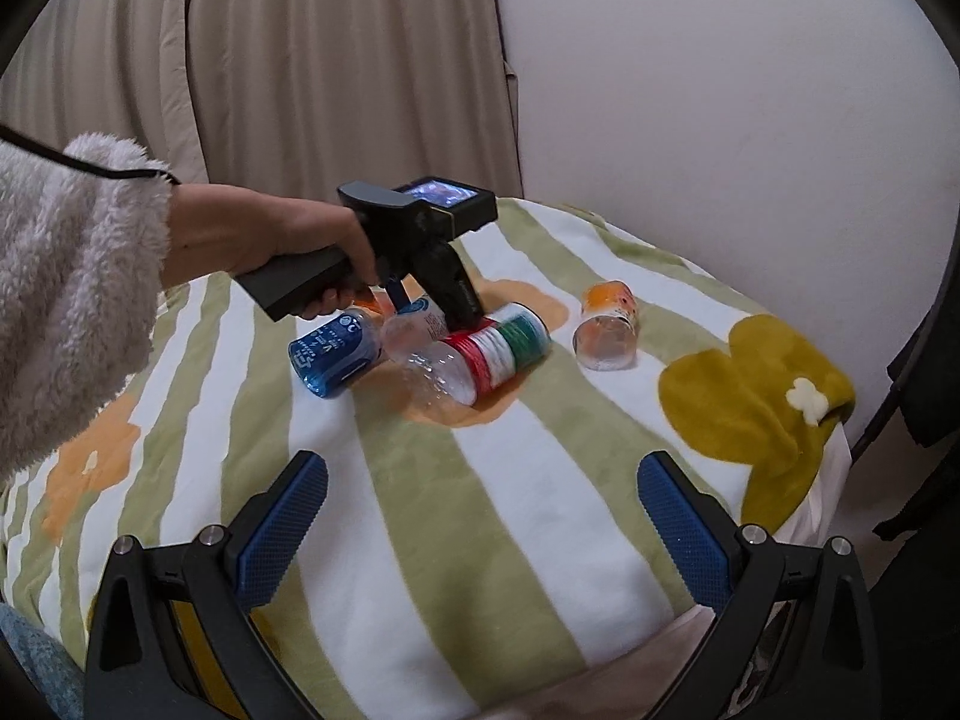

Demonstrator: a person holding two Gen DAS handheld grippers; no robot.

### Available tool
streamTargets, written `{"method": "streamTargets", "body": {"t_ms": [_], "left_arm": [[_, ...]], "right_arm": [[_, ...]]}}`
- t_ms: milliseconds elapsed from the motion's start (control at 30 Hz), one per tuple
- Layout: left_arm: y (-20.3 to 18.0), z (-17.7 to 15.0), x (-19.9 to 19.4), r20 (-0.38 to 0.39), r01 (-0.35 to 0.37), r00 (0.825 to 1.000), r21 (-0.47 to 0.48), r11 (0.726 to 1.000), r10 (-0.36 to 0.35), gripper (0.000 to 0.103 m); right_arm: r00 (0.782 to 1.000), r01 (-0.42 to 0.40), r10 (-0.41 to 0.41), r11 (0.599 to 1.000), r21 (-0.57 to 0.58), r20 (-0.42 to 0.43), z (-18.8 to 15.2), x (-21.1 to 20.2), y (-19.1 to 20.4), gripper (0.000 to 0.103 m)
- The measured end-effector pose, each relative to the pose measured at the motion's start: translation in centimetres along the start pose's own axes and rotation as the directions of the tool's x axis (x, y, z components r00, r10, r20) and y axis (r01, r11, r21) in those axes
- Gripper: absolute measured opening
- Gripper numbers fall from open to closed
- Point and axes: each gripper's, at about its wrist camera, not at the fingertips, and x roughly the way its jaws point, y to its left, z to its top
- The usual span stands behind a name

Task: Flip cup upside down
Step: 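Close the left gripper around the white cup and lift it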

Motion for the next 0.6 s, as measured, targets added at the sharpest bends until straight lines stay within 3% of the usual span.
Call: {"method": "streamTargets", "body": {"t_ms": [67,267,400,600], "left_arm": [[0.5,0.0,-0.3,0.013,-0.011,1.000,-0.012,1.000,0.012,0.058],[1.9,-0.5,-1.3,0.043,0.055,0.998,-0.042,0.998,-0.053,0.057],[2.2,-1.6,-4.1,0.094,0.087,0.992,-0.031,0.996,-0.083,0.057],[2.6,-7.3,-11.4,0.205,0.116,0.972,-0.001,0.993,-0.114,0.057]], "right_arm": [[1.000,0.006,-0.006,1.000,-0.004,0.003,0.0,-0.1,0.0,0.103],[1.000,-0.001,0.001,1.000,0.013,0.010,0.7,-0.1,-0.4,0.103],[1.000,0.005,-0.005,1.000,0.004,0.017,1.0,-0.5,-0.2,0.103],[0.999,-0.027,0.027,1.000,-0.005,0.042,2.0,-1.6,0.5,0.103]]}}
